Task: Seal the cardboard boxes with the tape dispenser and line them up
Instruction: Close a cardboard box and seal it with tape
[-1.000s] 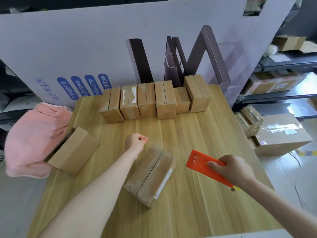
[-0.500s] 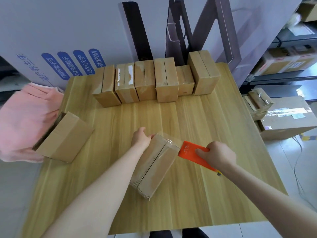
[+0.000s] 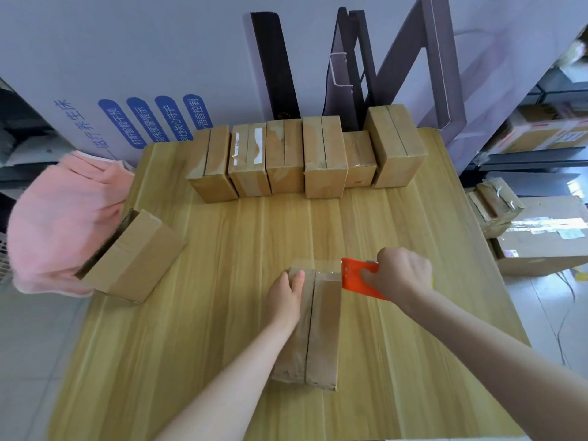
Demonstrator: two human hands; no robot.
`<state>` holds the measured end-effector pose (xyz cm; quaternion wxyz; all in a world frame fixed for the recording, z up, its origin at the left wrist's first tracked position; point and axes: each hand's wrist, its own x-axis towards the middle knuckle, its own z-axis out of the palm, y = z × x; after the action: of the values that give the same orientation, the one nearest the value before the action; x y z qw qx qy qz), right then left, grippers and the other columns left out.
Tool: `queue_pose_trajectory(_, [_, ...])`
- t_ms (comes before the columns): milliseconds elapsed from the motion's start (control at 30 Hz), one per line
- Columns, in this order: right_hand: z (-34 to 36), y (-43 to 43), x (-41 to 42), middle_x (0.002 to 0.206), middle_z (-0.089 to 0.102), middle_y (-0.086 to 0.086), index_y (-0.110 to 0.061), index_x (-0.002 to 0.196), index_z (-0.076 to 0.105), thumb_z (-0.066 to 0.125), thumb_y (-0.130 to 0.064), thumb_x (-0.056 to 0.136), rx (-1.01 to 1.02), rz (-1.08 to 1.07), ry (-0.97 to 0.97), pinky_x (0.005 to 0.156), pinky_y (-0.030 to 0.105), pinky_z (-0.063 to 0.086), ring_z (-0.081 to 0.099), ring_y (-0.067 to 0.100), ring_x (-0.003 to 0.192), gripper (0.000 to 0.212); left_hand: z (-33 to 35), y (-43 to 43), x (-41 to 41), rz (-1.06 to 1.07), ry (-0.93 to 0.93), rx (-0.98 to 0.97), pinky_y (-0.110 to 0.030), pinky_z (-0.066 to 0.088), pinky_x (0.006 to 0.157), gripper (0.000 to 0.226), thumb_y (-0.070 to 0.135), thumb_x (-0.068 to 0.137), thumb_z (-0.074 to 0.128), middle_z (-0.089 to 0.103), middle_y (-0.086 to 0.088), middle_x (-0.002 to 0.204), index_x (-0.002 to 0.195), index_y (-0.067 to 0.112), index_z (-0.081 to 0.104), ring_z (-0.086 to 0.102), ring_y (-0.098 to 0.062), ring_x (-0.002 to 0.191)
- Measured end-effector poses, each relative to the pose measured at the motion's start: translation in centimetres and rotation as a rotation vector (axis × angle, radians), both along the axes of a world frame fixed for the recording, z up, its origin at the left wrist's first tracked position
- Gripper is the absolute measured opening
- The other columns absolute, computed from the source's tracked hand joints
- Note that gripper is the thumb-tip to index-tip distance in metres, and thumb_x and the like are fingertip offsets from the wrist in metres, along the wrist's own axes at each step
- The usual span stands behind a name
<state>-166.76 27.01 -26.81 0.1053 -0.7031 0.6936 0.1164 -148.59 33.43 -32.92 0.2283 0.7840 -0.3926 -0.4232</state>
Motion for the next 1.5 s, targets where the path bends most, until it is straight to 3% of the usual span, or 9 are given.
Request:
queue_pose_trajectory(333, [-4.7, 0.6, 1.6, 0.069, 0.061, -0.003, -0.018, 0.066, 0.052, 0.047, -0.045, 0.090, 0.077, -0.045, -0.048, 0.059, 0.025, 0.041, 0.063, 0.024, 0.072, 0.036, -0.9, 0.2, -1.0, 0.171, 0.021, -0.051, -0.029, 0.035, 0.102, 0.054, 0.039, 0.102, 0.033, 0.048, -0.011, 0.141, 0.142, 0.003, 0.038, 0.044, -0.026, 0.131])
queue_pose_trajectory(433, [-4.0, 0.8, -1.3, 0.068, 0.062, -0.003, -0.017, 0.078, 0.062, 0.048, -0.056, 0.087, 0.040, -0.211, -0.146, 0.060, 0.024, 0.046, 0.063, 0.021, 0.066, 0.043, -2.0, 0.2, -2.2, 0.353, 0.072, -0.082, -0.032, 0.043, 0.087, 0.042, 0.039, 0.101, 0.036, 0.061, -0.011, 0.115, 0.121, 0.007, 0.053, 0.058, -0.031, 0.109])
queue_pose_trajectory(533, [-1.9, 2.0, -3.1, 0.059, 0.063, 0.002, -0.013, 0.070, 0.066, 0.051, -0.059, 0.087, -0.068, -0.423, -0.395, 0.053, 0.024, 0.048, 0.063, 0.022, 0.050, 0.051, -2.1, 0.1, -4.1, 0.636, 0.195, -0.112, -0.032, 0.043, 0.075, 0.027, 0.034, 0.099, 0.042, 0.058, -0.004, 0.090, 0.098, 0.009, 0.052, 0.059, -0.029, 0.089])
queue_pose_trajectory(700, [2.1, 3.9, -3.1, 0.048, 0.045, 0.005, 0.001, 0.056, 0.057, 0.065, -0.043, 0.087, -0.243, -0.659, -0.899, 0.048, 0.030, 0.030, 0.040, 0.018, 0.046, 0.054, -1.3, -0.6, -5.5, 0.974, 0.454, -0.130, -0.032, 0.045, 0.078, 0.030, 0.025, 0.095, 0.049, 0.064, -0.013, 0.104, 0.110, 0.000, 0.056, 0.061, -0.030, 0.093])
queue_pose_trajectory(900, [0.3, 5.6, -0.3, 0.052, 0.056, 0.008, 0.005, 0.063, 0.063, 0.067, -0.043, 0.085, -0.101, -0.704, -1.027, 0.052, 0.031, 0.039, 0.049, 0.019, 0.050, 0.053, -1.4, 0.0, -3.9, 0.787, 0.311, -0.118, -0.037, 0.048, 0.088, 0.042, 0.030, 0.090, 0.061, 0.064, -0.018, 0.114, 0.116, -0.002, 0.056, 0.061, -0.034, 0.103])
queue_pose_trajectory(1133, [0.3, 5.3, 0.0, 0.060, 0.068, 0.010, -0.005, 0.066, 0.070, 0.067, -0.045, 0.084, -0.086, -0.661, -1.026, 0.055, 0.035, 0.050, 0.059, 0.017, 0.052, 0.044, -1.2, 0.6, -1.9, 0.070, -0.400, -0.572, -0.032, 0.043, 0.095, 0.034, -0.001, 0.083, 0.063, 0.060, -0.004, 0.115, 0.115, 0.010, 0.064, 0.053, -0.024, 0.110])
queue_pose_trajectory(1233, [0.1, 5.2, -0.3, 0.065, 0.070, 0.016, -0.001, 0.069, 0.070, 0.067, -0.046, 0.083, -0.087, -0.668, -1.041, 0.055, 0.036, 0.049, 0.059, 0.019, 0.054, 0.047, -0.7, 0.0, -1.7, -0.146, -0.371, -0.479, -0.019, 0.041, 0.093, 0.031, 0.008, 0.091, 0.054, 0.062, 0.000, 0.119, 0.121, 0.014, 0.063, 0.054, -0.018, 0.114])
queue_pose_trajectory(1300, [0.0, 5.3, -0.3, 0.069, 0.071, 0.017, 0.000, 0.072, 0.070, 0.068, -0.047, 0.083, -0.077, -0.673, -1.054, 0.056, 0.037, 0.051, 0.060, 0.019, 0.055, 0.048, -0.6, -0.5, -1.4, -0.149, -0.321, -0.362, -0.006, 0.037, 0.076, 0.028, 0.017, 0.096, 0.049, 0.064, -0.001, 0.116, 0.120, 0.017, 0.064, 0.058, -0.019, 0.108])
queue_pose_trajectory(1500, [-0.8, 5.6, -0.5, 0.060, 0.063, 0.017, 0.011, 0.079, 0.066, 0.069, -0.045, 0.082, -0.075, -0.717, -1.104, 0.054, 0.033, 0.042, 0.054, 0.020, 0.055, 0.056, 1.3, -2.8, -1.2, -0.337, -0.378, -0.034, -0.027, 0.043, 0.064, 0.018, 0.025, 0.087, 0.040, 0.064, 0.001, 0.089, 0.082, 0.021, 0.056, 0.060, -0.024, 0.080])
